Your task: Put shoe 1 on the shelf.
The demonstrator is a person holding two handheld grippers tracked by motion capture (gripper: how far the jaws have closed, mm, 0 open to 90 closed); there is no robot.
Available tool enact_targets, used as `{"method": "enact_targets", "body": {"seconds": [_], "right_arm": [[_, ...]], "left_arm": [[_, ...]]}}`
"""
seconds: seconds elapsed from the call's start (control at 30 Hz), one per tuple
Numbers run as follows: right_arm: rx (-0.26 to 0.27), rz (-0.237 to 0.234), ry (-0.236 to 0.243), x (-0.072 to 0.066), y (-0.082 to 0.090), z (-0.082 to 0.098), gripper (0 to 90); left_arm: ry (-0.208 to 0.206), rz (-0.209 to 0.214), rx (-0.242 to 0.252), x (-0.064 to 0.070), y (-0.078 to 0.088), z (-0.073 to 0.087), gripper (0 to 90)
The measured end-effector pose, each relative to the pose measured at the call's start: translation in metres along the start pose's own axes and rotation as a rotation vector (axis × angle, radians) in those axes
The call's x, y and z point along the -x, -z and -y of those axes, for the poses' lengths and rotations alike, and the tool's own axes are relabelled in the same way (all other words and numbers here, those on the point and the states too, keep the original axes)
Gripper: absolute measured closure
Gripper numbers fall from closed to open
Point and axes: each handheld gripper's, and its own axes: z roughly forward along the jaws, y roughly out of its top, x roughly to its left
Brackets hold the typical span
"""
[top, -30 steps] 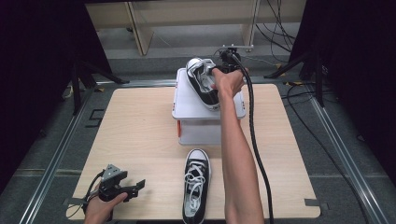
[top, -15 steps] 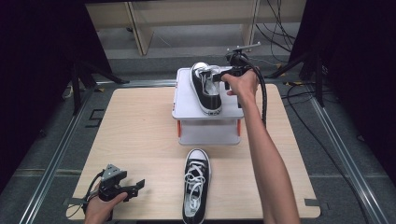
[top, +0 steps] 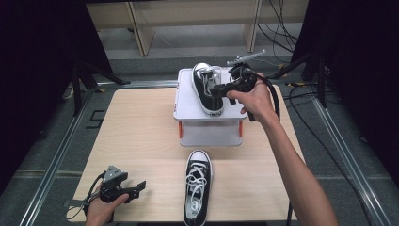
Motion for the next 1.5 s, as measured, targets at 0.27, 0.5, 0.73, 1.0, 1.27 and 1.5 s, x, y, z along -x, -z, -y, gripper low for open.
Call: {"method": "enact_targets", "body": {"seconds": [0.27,0.5,0.73,1.0,1.27,1.5], "right_arm": [[-0.066,0.002,0.069,-0.004,-0.020,-0.003,83.2],[-0.105,0.048,0.095,-0.015,-0.026,-0.015,88.9],[-0.099,0.057,0.099,-0.033,-0.039,-0.026,88.8],[-0.092,0.051,0.087,-0.038,-0.048,-0.020,87.7],[0.054,-0.006,0.022,-0.041,-0.008,-0.006,62.5],[0.120,-0.046,0.008,-0.041,0.022,0.034,57.6]], "left_arm": [[-0.001,0.000,0.003,-0.001,0.001,0.000,15.3],[-0.002,0.002,0.002,-0.001,0.001,-0.001,15.3],[-0.003,0.002,-0.001,-0.001,0.000,0.000,15.3],[0.005,0.009,0.007,0.000,0.002,0.000,15.3],[0.002,-0.001,0.006,-0.001,0.002,0.000,15.3],[0.003,0.001,0.005,0.000,0.001,0.000,15.3]]}}
